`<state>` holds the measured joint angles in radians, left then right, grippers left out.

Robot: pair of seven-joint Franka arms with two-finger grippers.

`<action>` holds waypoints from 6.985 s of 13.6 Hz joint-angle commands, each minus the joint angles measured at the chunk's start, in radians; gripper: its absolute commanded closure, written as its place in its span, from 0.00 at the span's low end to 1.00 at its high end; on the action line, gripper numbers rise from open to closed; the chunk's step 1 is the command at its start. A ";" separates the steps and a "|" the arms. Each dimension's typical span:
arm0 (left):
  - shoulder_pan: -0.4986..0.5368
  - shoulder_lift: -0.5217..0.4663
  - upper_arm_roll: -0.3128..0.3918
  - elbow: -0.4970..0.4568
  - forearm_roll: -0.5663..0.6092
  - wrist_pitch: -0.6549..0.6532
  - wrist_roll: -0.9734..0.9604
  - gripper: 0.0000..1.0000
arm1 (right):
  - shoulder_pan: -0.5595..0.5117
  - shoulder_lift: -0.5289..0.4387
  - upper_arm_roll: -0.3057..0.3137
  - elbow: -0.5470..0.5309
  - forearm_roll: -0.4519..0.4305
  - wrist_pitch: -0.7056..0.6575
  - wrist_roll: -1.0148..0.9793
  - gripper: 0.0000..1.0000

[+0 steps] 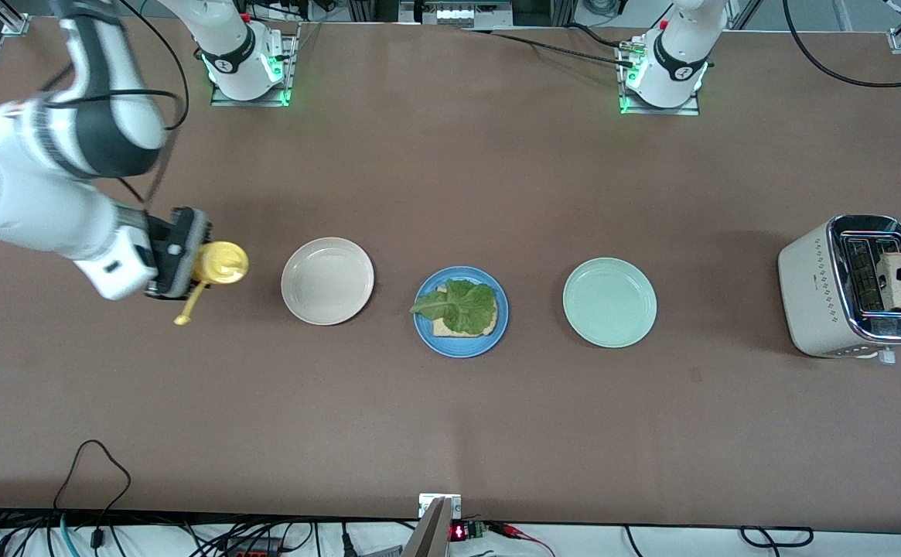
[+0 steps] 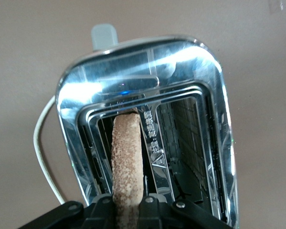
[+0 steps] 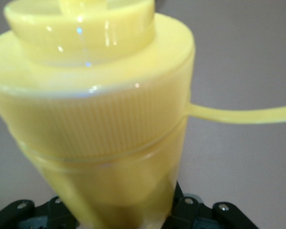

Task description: Make sandwich in blue plate with both arms

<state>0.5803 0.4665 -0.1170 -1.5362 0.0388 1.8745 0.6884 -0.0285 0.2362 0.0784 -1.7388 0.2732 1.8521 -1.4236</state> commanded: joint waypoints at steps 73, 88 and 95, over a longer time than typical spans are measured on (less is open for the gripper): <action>-0.469 -0.209 -0.102 -0.047 -0.011 0.015 -0.722 0.00 | 0.040 -0.187 -0.112 0.113 -0.209 -0.310 1.028 0.00; -0.576 -0.486 0.109 -0.149 -0.045 -0.259 -0.719 0.00 | 0.091 -0.167 -0.121 0.156 -0.250 -0.333 1.419 0.00; -0.574 -0.523 0.105 -0.213 -0.037 -0.242 -0.711 0.00 | 0.073 -0.176 -0.126 0.151 -0.249 -0.358 1.384 0.00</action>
<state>0.0016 -0.0187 -0.0118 -1.7102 0.0120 1.6149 -0.0326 0.0559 0.0689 -0.0532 -1.5938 0.0364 1.5123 -0.0212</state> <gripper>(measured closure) 0.000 0.000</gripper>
